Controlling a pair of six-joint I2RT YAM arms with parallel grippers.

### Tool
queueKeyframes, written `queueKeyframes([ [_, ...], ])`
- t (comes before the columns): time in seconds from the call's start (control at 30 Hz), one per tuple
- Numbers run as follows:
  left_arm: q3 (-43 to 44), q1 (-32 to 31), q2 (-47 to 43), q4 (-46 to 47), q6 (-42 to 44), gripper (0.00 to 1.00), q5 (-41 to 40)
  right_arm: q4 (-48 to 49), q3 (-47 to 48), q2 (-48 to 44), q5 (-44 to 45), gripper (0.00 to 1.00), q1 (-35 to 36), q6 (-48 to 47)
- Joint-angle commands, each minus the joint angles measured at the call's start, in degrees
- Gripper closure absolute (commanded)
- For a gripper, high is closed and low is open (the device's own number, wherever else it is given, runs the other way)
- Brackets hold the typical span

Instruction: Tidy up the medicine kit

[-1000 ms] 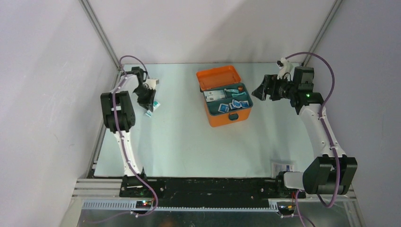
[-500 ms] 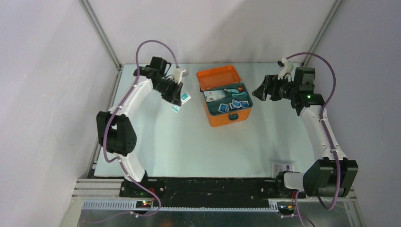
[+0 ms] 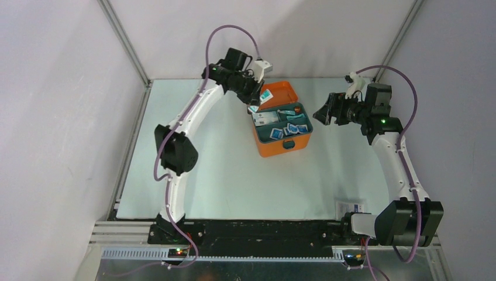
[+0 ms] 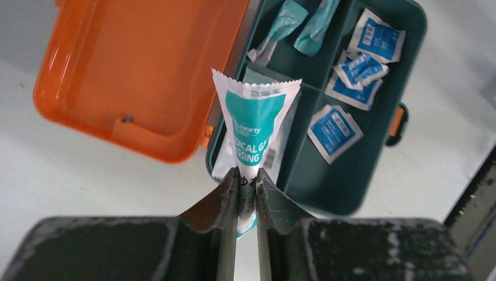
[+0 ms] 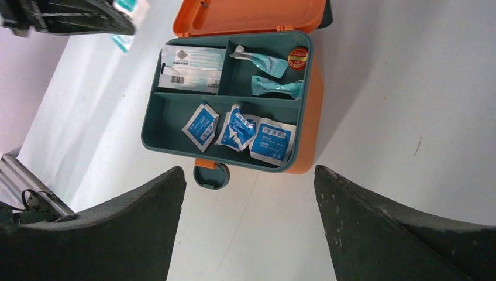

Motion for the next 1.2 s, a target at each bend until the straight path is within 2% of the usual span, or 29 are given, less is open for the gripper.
queueKeyframes([
  [0.0, 5.83, -2.72, 4.3, 0.05, 2.95, 0.8, -6.9, 1.54, 0.18, -1.66, -0.35, 0.15, -0.43, 0.29],
  [0.1, 5.59, -4.39, 5.54, 0.06, 5.85, 0.78, -8.83, 1.61, 0.06, -1.69, -0.55, 0.15, -0.65, 0.3],
  [0.4, 3.87, -6.17, 7.58, 0.1, 6.64, 0.75, -10.44, 2.5, -0.86, -1.76, -0.96, 0.15, -0.98, 0.63],
  [0.67, 2.7, -7.76, 8.92, 0.08, 8.25, 0.71, -16.8, 2.8, -1.61, -2.57, -0.88, 0.15, -1.54, 0.64],
  [0.83, 0.39, -8.36, 7.6, 0.05, 8.91, 0.66, -16.82, 3.36, -2.26, -2.83, -1.19, 0.14, -1.94, 0.94],
  [1.07, 0.09, -8.95, 7.31, 0.04, 8.35, 0.64, -16.95, 3.66, -2.29, -2.76, -1.7, 0.14, -2.11, 1.38],
  [1.17, 0.28, -9.19, 6.72, 0.06, 8.45, 0.6, -17.93, 3.57, -2.29, -3.0, -1.64, 0.14, -2.2, 1.27],
])
